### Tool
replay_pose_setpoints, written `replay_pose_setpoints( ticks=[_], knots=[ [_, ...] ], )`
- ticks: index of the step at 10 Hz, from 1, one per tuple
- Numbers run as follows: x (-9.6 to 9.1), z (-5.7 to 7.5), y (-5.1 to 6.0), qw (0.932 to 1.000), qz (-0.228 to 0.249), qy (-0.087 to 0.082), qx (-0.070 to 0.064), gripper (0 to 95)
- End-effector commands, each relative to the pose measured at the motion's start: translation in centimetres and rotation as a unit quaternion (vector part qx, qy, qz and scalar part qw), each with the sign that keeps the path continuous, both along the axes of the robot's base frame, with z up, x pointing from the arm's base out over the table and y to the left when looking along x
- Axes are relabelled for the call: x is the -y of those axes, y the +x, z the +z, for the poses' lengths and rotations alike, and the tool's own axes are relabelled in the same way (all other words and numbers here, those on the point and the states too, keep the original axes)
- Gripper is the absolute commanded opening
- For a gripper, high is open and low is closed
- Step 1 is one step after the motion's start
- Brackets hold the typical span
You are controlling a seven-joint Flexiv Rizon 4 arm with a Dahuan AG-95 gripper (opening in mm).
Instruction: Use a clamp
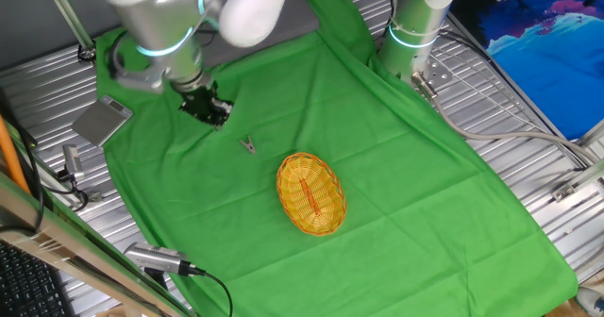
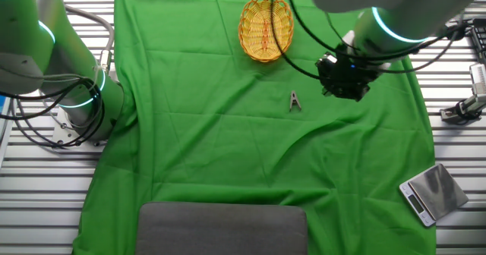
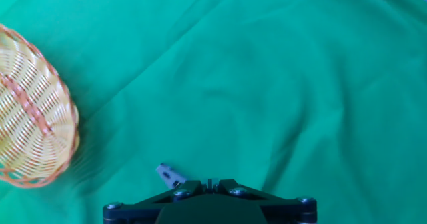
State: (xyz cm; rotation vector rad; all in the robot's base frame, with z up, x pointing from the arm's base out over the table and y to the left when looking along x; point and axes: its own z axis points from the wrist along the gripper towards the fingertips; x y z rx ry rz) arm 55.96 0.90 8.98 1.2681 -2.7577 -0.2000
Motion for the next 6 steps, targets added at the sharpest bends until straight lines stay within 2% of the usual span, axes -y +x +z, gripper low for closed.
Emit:
replay_pose_setpoints(
  ticks=[1, 3, 5, 6],
  knots=[
    [-0.3, -1.3, 0.5, 0.9997, 0.024, 0.003, 0.0, 0.0],
    [-0.6, -2.0, 0.8, 0.9996, 0.026, 0.003, -0.006, 0.0],
    [-0.3, -2.2, 1.7, 0.9993, 0.032, 0.017, -0.007, 0.0],
    [-0.2, -2.1, 1.8, 0.9993, 0.032, 0.02, -0.005, 0.0]
  ],
)
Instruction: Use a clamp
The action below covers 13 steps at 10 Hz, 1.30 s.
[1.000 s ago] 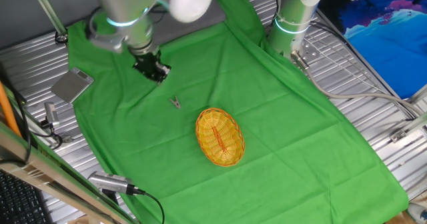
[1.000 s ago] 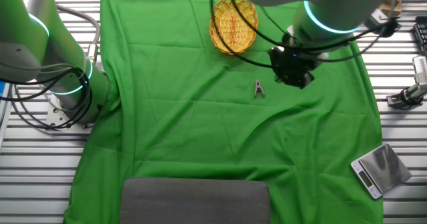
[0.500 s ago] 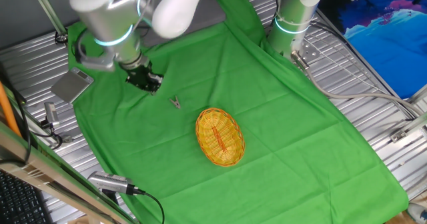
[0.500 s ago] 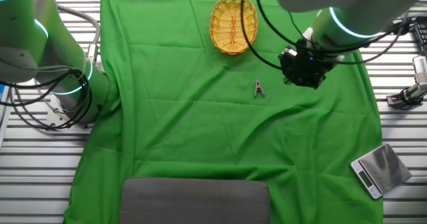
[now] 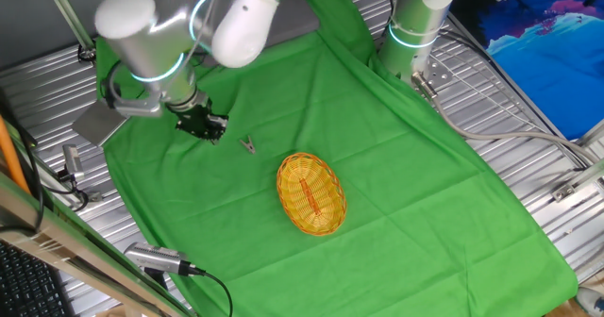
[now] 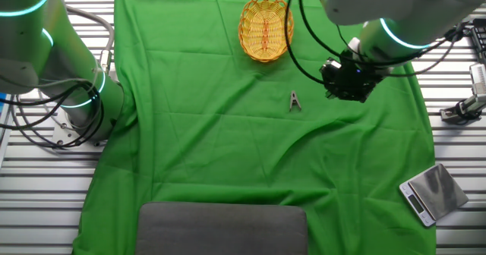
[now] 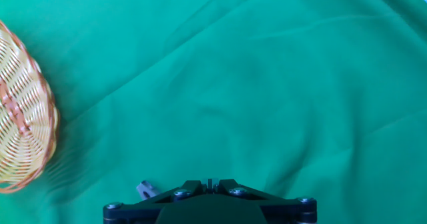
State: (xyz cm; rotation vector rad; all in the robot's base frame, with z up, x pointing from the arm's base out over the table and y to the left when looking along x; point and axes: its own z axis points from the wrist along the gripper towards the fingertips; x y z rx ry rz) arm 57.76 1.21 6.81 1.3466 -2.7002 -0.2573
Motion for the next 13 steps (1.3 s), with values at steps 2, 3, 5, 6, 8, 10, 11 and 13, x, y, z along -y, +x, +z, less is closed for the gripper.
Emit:
replay_pose_setpoints(
  ticks=[2, 3, 5, 6, 8, 10, 11, 13],
  knots=[
    [0.13, 0.07, -0.01, 0.9999, -0.005, -0.001, 0.011, 0.0],
    [0.13, 0.07, -0.01, 0.9999, -0.008, -0.001, 0.013, 0.0],
    [0.13, 0.07, -0.01, 0.9997, -0.019, -0.008, 0.012, 0.0],
    [0.13, 0.07, -0.01, 0.9993, -0.03, -0.016, 0.013, 0.0],
    [0.13, 0.07, -0.01, 0.999, -0.038, -0.018, 0.015, 0.0],
    [0.13, 0.07, -0.01, 0.9985, -0.038, -0.037, 0.017, 0.0],
    [0.13, 0.07, -0.01, 0.9986, -0.037, -0.036, 0.017, 0.0],
    [0.13, 0.07, -0.01, 0.999, -0.021, -0.036, 0.015, 0.0]
  ],
)
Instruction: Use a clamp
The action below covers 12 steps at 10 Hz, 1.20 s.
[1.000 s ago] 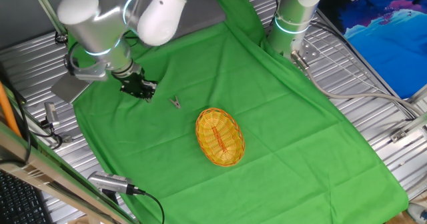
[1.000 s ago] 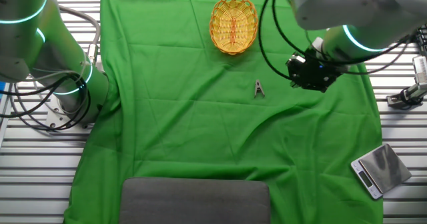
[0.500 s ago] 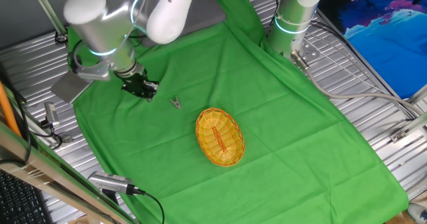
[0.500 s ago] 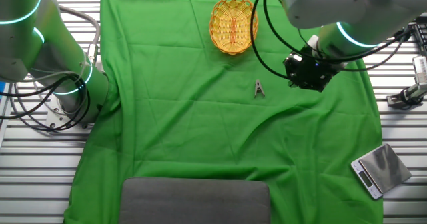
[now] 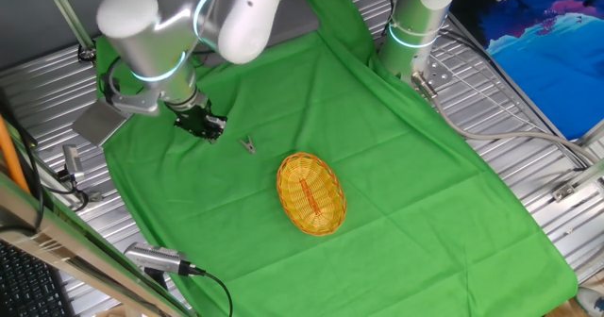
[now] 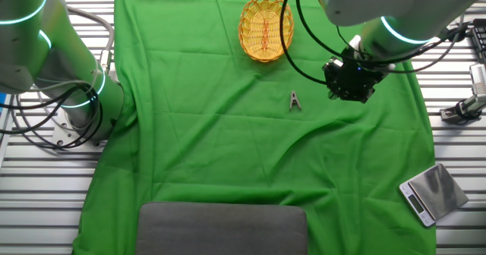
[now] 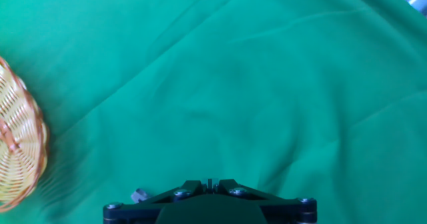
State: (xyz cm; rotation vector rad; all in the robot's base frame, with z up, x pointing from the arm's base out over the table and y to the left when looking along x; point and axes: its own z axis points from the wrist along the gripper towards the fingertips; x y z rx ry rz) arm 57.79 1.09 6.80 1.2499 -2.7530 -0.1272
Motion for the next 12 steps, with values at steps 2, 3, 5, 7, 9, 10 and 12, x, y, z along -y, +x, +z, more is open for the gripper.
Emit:
replay_pose_setpoints(
  ticks=[2, 3, 5, 7, 9, 10, 12],
  knots=[
    [0.0, 0.09, -0.04, 0.9999, 0.015, 0.006, -0.001, 0.0],
    [0.0, 0.09, -0.04, 1.0, 0.003, 0.001, -0.001, 0.0],
    [0.0, 0.09, -0.04, 0.9999, 0.003, -0.01, -0.001, 0.0],
    [0.0, 0.09, -0.04, 0.9999, 0.009, -0.006, 0.003, 0.0],
    [0.0, 0.09, -0.04, 0.9998, 0.018, 0.003, 0.011, 0.0],
    [0.0, 0.09, -0.04, 0.9997, 0.022, 0.004, 0.013, 0.0],
    [0.0, 0.09, -0.04, 0.9995, 0.03, 0.004, 0.012, 0.0]
  ],
)
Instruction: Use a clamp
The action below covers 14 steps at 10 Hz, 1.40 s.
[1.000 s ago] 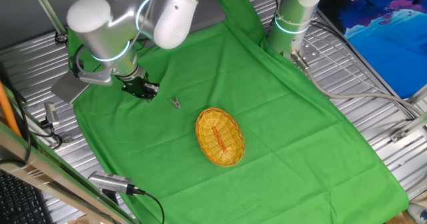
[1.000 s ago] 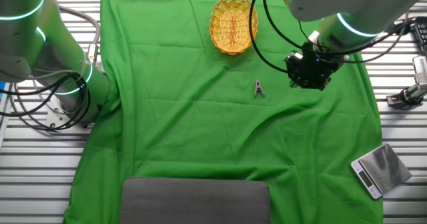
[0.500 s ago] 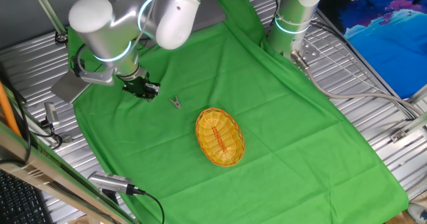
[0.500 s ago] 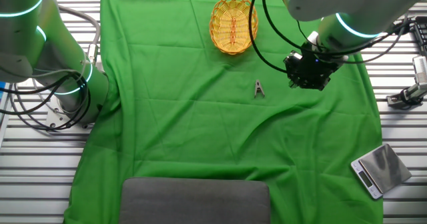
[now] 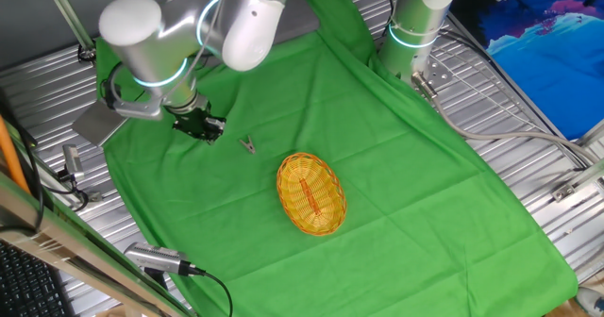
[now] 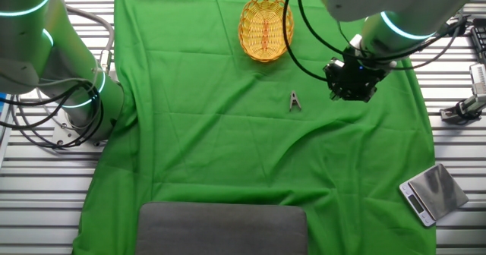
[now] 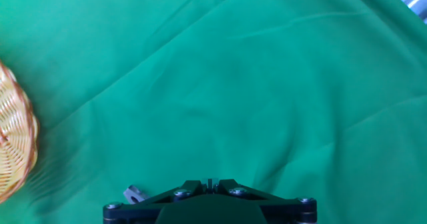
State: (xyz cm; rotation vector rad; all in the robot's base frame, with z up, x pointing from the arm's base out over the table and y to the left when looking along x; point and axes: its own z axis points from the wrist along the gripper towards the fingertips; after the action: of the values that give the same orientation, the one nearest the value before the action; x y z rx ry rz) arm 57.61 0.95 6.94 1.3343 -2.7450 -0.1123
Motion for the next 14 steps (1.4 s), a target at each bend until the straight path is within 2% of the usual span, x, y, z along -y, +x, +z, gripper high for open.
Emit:
replay_pose_setpoints(
  ticks=[1, 3, 10, 14],
  knots=[
    [-0.14, -0.06, 0.14, 1.0, 0.007, 0.001, -0.004, 0.0],
    [-0.14, -0.06, 0.14, 1.0, 0.0, -0.004, -0.004, 0.0],
    [-0.14, -0.06, 0.14, 1.0, -0.003, 0.0, -0.006, 0.0],
    [-0.14, -0.06, 0.14, 0.9995, 0.028, 0.007, -0.01, 0.0]
  ],
)
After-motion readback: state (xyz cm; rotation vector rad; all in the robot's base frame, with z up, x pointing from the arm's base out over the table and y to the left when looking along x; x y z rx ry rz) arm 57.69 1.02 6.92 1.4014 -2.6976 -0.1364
